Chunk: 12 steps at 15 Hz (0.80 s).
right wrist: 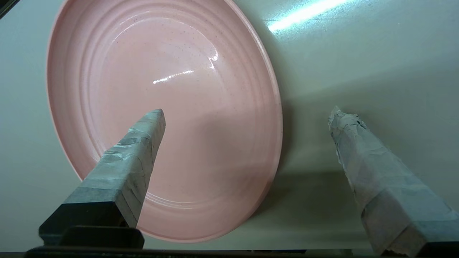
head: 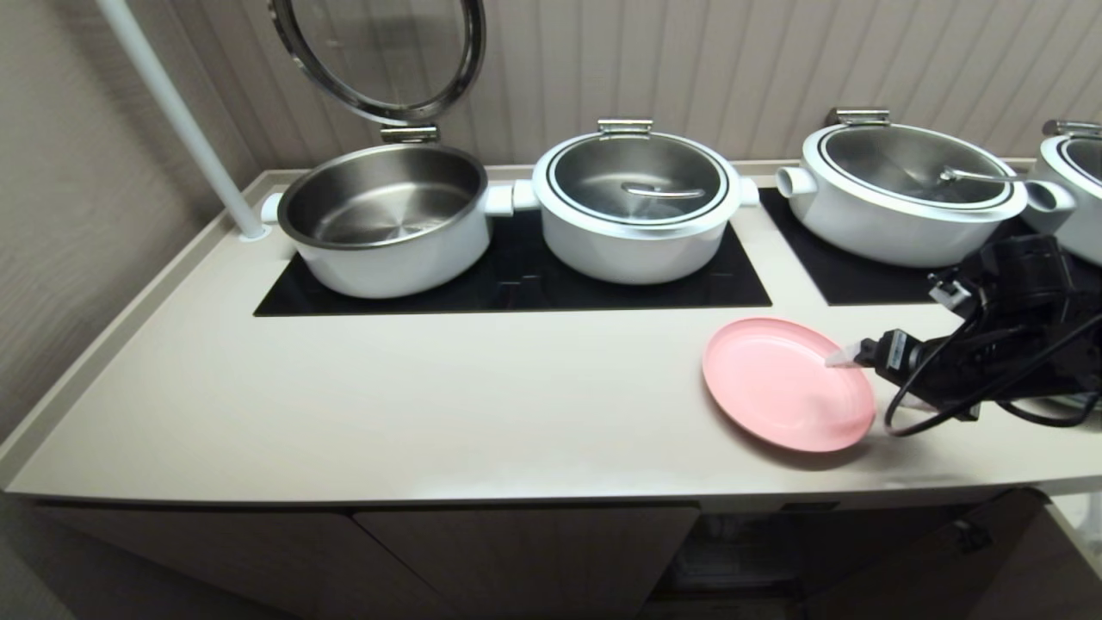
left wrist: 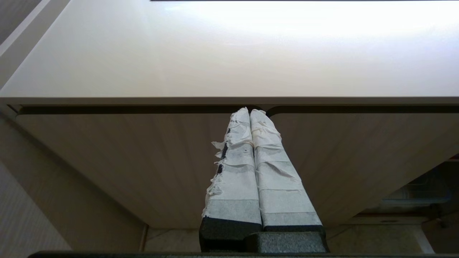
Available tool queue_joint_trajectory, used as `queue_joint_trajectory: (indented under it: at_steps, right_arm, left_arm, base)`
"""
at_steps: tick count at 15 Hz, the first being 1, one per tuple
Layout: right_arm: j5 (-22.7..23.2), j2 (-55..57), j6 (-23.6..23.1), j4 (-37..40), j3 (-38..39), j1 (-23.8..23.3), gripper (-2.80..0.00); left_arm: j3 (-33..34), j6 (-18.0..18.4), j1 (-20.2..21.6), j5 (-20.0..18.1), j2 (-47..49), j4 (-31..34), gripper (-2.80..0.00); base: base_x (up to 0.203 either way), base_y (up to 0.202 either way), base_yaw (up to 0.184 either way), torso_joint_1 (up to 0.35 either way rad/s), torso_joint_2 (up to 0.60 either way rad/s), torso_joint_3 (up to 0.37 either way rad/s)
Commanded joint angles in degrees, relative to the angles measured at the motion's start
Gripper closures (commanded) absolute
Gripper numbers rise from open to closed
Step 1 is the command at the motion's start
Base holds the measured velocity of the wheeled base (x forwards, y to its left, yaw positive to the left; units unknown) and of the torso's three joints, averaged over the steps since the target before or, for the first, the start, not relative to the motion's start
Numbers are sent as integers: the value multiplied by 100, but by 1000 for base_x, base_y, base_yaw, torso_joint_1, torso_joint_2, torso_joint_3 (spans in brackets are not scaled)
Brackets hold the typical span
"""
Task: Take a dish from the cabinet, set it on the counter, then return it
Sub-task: Place it on the table, then pick up the plate from the table
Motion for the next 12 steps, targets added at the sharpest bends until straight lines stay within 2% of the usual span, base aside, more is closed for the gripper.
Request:
queue_joint_trajectory:
  at_steps: [1, 5, 10, 12]
  right_arm:
    - [-7, -46, -4, -43, 1, 1, -280]
    - [-113, -64, -40, -254, -8, 10, -280]
    - [-220, -124, -512, -613, 10, 5, -280]
    - [-318, -142, -919, -863, 32, 2, -280]
  left_arm:
    - [0, -5, 0, 0, -2, -2, 0]
    - [0, -5, 0, 0, -2, -2, 0]
    - [0, -5, 0, 0, -2, -2, 0]
    - [0, -5, 0, 0, -2, -2, 0]
  base:
    - [0, 0, 0, 0, 0, 0]
    - [0, 0, 0, 0, 0, 0]
    - [0, 0, 0, 0, 0, 0]
    - [0, 0, 0, 0, 0, 0]
